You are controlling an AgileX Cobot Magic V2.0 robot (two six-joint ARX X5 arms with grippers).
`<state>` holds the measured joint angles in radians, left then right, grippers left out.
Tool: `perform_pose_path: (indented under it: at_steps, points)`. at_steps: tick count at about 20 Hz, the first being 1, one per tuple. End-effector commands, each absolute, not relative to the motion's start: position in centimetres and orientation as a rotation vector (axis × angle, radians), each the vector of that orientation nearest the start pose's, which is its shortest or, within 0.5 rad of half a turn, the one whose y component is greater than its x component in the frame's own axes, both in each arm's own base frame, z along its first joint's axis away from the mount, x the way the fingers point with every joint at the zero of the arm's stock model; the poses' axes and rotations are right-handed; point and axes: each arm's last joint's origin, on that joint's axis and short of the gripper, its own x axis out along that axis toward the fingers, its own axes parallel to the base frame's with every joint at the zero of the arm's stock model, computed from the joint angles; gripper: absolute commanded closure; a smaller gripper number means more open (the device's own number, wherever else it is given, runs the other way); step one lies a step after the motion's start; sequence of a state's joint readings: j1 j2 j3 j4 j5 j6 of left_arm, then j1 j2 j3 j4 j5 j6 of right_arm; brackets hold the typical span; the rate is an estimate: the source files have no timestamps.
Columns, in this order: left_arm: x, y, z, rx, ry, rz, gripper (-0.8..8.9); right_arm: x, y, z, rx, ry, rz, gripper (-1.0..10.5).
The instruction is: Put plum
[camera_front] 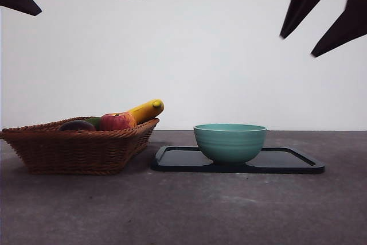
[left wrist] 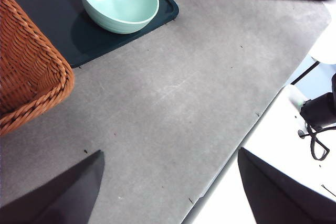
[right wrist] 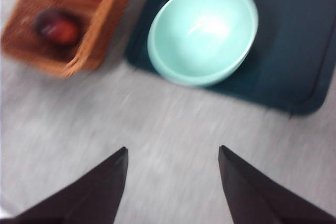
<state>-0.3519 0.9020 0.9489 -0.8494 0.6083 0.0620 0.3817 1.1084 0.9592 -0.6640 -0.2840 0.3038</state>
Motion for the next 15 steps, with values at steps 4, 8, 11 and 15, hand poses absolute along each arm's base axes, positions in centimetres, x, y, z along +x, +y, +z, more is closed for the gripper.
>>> perform_pose_path:
  at_steps: [4,8,11,15]
  points:
    - [14.7,-7.2,32.3,-0.040,0.770,-0.947,4.08,25.9,10.0,27.8,0.212,0.988,0.439,6.7]
    - [14.7,-7.2,32.3,-0.040,0.769,-0.947,4.08,29.8,11.3,26.0,0.145,1.038,0.392,6.7]
    - [14.7,-7.2,32.3,-0.040,0.770,-0.947,4.08,32.1,12.0,24.3,0.119,1.079,0.374,6.7]
    - [14.7,-7.2,32.3,-0.041,0.771,-0.946,4.08,34.2,12.7,21.9,0.074,1.116,0.336,6.7]
